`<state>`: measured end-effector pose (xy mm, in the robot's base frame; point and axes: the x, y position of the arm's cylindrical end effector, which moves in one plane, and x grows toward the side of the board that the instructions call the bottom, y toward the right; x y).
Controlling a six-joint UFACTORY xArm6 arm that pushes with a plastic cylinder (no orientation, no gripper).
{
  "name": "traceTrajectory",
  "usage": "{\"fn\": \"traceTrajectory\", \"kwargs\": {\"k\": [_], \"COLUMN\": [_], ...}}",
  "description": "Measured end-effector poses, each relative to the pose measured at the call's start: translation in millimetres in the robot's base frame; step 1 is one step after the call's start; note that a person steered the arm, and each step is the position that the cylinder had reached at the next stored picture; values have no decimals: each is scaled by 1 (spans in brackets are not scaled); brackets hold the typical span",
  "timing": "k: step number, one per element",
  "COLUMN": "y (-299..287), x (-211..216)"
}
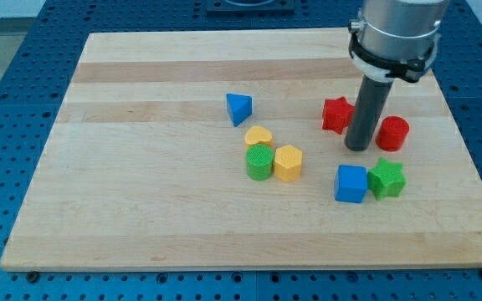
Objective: Separate green circle and hexagon from yellow heart
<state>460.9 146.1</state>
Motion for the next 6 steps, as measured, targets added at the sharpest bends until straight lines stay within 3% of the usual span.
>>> {"fn": "traceTrajectory", "kwargs": {"k": [3,4,6], "y": [-161,-180,-116], "x": [38,20,130]}}
